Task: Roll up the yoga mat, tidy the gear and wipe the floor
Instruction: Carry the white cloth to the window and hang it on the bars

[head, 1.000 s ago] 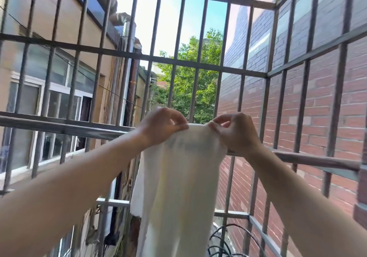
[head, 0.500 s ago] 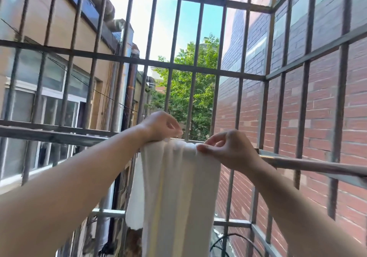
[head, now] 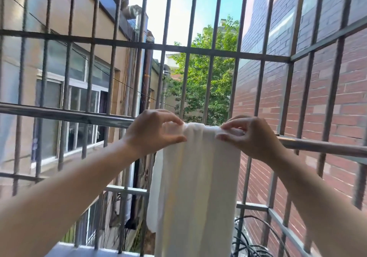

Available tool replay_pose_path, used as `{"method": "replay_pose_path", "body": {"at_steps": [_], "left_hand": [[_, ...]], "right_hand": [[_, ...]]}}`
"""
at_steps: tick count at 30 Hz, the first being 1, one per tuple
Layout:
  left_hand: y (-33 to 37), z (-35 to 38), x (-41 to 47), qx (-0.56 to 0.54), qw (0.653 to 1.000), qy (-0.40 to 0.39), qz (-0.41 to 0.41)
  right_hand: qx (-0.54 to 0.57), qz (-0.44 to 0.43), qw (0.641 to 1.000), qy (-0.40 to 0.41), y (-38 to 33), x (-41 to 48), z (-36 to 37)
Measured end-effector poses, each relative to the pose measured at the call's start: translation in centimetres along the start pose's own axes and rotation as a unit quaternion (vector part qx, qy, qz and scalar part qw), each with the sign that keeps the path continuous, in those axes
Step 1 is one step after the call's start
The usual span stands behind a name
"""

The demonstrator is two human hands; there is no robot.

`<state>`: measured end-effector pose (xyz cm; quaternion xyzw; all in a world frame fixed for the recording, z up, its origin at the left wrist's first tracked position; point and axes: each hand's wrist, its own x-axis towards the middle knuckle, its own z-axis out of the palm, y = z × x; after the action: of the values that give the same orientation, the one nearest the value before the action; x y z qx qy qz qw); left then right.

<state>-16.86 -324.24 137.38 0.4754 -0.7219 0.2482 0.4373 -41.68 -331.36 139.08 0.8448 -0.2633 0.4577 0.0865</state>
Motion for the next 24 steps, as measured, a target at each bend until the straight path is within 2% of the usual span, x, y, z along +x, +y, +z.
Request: {"method": "replay_pose_path", "body": {"at_steps": [2,8,13,20,24], "left_hand": [[-0.1,0.2,-0.5,0.008,1.000,-0.024,0.006],[-0.6,-0.2,0.3,-0.036,0.999,0.002,-0.013],[-1.7,-0.5,2.8,-0.096,0.993,0.005,-0.068],[-2.5,0.0,6.1,-0.094,0.980,-0.027,-0.172],[-2.1,-0.4,4.5,-0.079,0.986,-0.067,-0.130]], "right_hand": [[-0.024,-0.025,0.999,-0.025,0.3,-0.4,-0.3],[0.003,-0.034,0.999,0.027,0.5,-0.6,-0.1],[0.012,0.024,0.998,0.063,0.6,0.9,-1.5],[0.011,0.153,0.988,-0.031,3.2,4.5,-1.9],[0.026,0.110,0.993,-0.026,2.2,3.2,-1.9]]}}
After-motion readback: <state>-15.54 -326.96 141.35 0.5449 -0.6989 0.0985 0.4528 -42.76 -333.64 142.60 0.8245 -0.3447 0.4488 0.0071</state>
